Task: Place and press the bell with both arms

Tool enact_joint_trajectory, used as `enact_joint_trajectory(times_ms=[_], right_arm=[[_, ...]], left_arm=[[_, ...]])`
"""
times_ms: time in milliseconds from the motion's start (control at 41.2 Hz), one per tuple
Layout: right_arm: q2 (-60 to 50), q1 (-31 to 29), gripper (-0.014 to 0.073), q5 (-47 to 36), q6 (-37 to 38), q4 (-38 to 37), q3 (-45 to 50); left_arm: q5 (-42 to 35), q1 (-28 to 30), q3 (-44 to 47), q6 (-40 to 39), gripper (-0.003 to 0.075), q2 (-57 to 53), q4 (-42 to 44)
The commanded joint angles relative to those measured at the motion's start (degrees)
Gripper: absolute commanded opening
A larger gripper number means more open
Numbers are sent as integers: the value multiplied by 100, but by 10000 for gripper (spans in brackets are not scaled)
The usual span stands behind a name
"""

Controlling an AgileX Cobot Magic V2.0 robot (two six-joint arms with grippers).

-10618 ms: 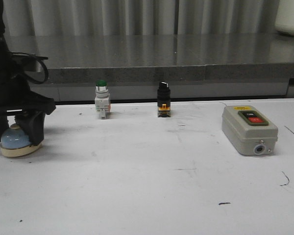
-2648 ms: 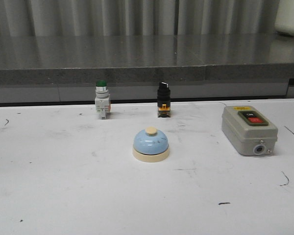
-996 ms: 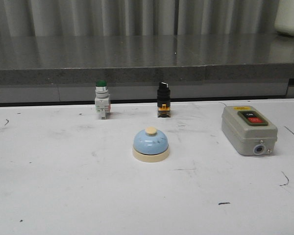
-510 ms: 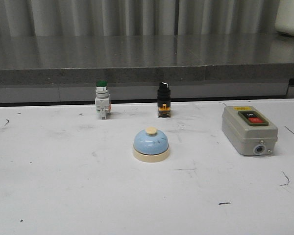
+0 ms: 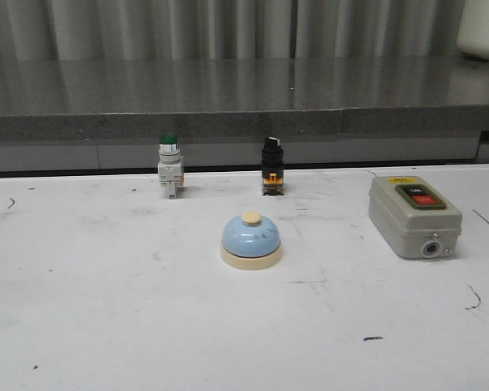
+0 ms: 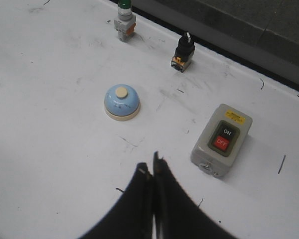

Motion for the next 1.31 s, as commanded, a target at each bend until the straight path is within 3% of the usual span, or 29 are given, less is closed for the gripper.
enact_joint_trajectory(times_ms=[0,316,656,850,1020,1166,1288], right_arm=[[-32,-30,-68,-379,-1,32,-134],[-584,-209,-68,-507,-7,19,220],[-2763,-1891,-68,-1891,-7,-130,2385],[-3902,-2485,-68,-2111,-7,-130,3444],[-4381,-2662,-68,-2600,-7,-130,4142],[-4483,-2662,-68,-3547,-7,-130,4664],[-4483,-2662,-68,-3840,-1,-124,4696]], left_arm=[[-394,11,145,0,-20,-102,0],[-394,11,145,0,-20,-92,0],[-394,11,145,0,-20,-92,0],[-394,11,145,0,-20,-92,0],[-394,11,145,0,-20,-92,0],[-394,11,145,0,-20,-92,0],[-394,11,145,0,-20,-92,0]])
